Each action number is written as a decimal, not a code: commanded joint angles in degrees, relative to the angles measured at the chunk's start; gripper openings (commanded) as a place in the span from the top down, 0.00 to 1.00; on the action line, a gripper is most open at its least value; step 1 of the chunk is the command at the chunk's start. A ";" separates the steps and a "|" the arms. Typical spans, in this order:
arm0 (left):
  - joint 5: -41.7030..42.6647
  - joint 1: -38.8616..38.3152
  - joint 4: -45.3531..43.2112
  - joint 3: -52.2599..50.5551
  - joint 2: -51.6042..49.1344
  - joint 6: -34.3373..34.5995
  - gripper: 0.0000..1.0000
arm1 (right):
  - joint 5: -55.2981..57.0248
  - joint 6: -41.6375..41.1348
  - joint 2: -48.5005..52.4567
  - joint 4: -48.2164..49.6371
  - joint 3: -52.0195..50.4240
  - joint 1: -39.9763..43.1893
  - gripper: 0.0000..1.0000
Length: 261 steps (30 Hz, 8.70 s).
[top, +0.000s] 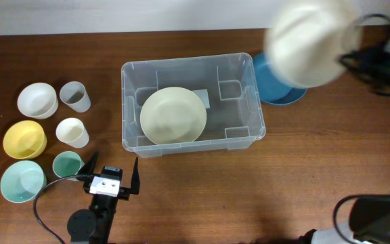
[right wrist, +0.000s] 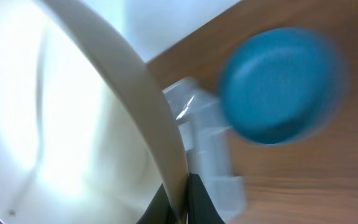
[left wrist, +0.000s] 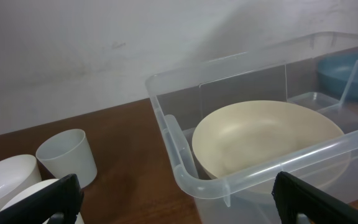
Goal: Pack container
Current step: 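Lift the cream bowl and stack it onto the bowl in the bin, then release the cream bowl and raise the right gripper out, then move the right gripper to the blue plate and grasp its rim, then lift the blue plate and lower it onto the stacked bowls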
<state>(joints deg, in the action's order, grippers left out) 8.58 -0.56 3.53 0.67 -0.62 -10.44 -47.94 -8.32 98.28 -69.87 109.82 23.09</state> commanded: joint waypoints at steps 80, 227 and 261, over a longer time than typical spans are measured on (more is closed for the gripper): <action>0.02 0.35 0.37 -0.15 0.33 0.50 0.00 | 30.03 -9.31 28.63 5.62 7.65 -47.36 0.96; 0.02 0.35 0.37 -0.15 0.33 0.50 0.00 | 44.74 -31.67 29.75 20.28 -12.48 -16.57 0.82; 0.02 0.35 0.37 -0.15 0.33 0.50 0.00 | -6.58 -13.27 16.59 22.58 -12.41 4.57 0.96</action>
<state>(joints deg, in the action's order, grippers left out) 8.58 -0.56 3.53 0.67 -0.62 -10.44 -43.44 -26.13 123.63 -46.83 97.32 28.64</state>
